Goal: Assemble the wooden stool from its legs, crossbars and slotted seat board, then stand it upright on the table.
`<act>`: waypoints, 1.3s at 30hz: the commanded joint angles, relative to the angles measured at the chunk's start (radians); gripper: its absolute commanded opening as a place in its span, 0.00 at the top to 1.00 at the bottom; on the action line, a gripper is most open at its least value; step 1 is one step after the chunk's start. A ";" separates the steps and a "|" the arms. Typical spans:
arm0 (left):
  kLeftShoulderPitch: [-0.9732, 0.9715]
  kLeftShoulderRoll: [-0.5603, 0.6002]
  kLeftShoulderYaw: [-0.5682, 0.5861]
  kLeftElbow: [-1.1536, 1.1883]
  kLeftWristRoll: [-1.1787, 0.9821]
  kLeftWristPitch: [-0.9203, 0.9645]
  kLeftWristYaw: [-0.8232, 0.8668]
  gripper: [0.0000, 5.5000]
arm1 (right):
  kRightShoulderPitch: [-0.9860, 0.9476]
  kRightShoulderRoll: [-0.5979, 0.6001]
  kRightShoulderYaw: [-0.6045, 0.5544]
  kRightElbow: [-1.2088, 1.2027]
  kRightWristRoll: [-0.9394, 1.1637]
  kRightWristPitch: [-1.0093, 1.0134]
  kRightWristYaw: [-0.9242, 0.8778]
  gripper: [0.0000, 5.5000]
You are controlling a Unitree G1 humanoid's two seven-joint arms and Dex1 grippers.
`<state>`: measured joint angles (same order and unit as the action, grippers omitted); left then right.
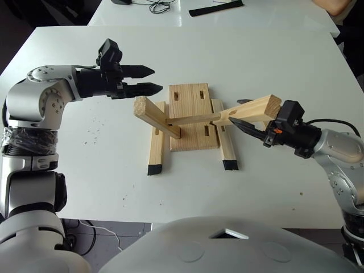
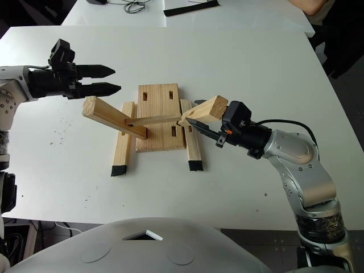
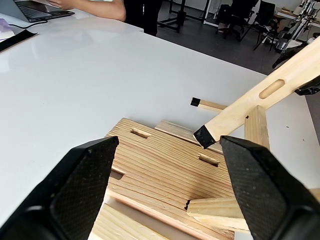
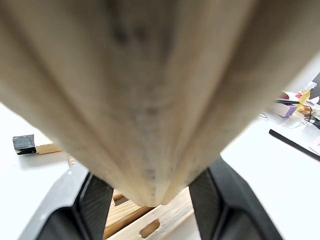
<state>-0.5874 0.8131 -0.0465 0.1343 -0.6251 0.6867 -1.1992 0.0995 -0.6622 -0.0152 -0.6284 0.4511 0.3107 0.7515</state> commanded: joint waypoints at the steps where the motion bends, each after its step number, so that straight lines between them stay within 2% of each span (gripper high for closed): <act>1: -0.051 -0.010 -0.022 0.035 0.037 0.008 -0.033 0.32 | 0.026 0.019 0.013 -0.015 -0.021 -0.024 -0.012 0.64; 13: -0.085 -0.034 -0.035 0.070 0.079 0.021 -0.081 0.32 | 0.083 0.030 0.049 -0.045 -0.032 -0.015 -0.007 0.64; 28: -0.005 -0.040 0.022 -0.023 0.050 0.075 -0.039 0.32 | 0.182 -0.102 0.045 -0.060 0.012 0.008 0.104 0.64; 39: 0.109 -0.049 0.087 -0.144 0.008 0.119 0.030 0.32 | 0.168 -0.208 -0.034 -0.073 0.195 0.114 0.157 0.64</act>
<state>-0.4980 0.7657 0.0201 0.0201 -0.6050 0.7931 -1.1885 0.2430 -0.8215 -0.0548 -0.7355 0.6586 0.3498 0.8726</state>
